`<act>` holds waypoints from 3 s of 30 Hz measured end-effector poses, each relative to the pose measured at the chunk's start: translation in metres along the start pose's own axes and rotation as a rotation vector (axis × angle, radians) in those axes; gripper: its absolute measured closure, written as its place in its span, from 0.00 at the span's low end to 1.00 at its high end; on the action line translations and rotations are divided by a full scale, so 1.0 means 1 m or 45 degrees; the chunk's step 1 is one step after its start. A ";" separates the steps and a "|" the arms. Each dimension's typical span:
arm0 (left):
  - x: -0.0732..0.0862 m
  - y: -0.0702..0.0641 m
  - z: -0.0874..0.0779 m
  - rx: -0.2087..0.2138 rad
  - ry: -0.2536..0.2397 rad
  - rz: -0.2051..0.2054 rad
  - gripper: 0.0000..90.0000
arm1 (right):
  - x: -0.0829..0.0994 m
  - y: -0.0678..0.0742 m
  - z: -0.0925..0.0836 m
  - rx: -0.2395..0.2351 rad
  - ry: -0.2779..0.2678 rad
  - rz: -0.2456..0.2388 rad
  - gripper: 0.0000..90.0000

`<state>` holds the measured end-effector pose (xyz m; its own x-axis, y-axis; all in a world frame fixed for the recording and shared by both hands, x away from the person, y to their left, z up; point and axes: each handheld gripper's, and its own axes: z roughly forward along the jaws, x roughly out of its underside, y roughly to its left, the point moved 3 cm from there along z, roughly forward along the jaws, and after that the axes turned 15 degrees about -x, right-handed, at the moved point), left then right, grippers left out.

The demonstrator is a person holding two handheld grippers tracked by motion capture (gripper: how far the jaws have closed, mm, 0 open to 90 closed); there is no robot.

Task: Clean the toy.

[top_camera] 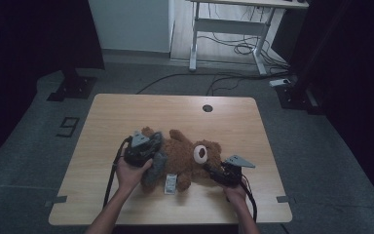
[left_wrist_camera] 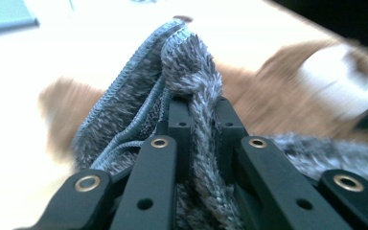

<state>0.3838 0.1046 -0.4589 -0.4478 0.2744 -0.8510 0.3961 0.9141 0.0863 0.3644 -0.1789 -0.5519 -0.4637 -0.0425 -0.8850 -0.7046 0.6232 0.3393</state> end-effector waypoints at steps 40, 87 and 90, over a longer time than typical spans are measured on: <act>0.016 0.045 0.031 -0.188 0.179 -0.006 0.91 | 0.000 0.004 0.003 0.047 0.031 -0.014 0.52; 0.146 0.156 -0.062 -0.406 0.406 -0.099 0.53 | -0.004 0.003 0.007 0.079 -0.034 0.012 0.36; 0.130 0.151 -0.071 -0.395 0.333 -0.078 0.34 | -0.007 0.004 0.002 0.066 -0.046 0.012 0.26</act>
<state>0.3282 0.2991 -0.5198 -0.6676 0.2464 -0.7025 0.1193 0.9669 0.2257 0.3657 -0.1741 -0.5455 -0.4497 -0.0087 -0.8931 -0.6712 0.6629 0.3316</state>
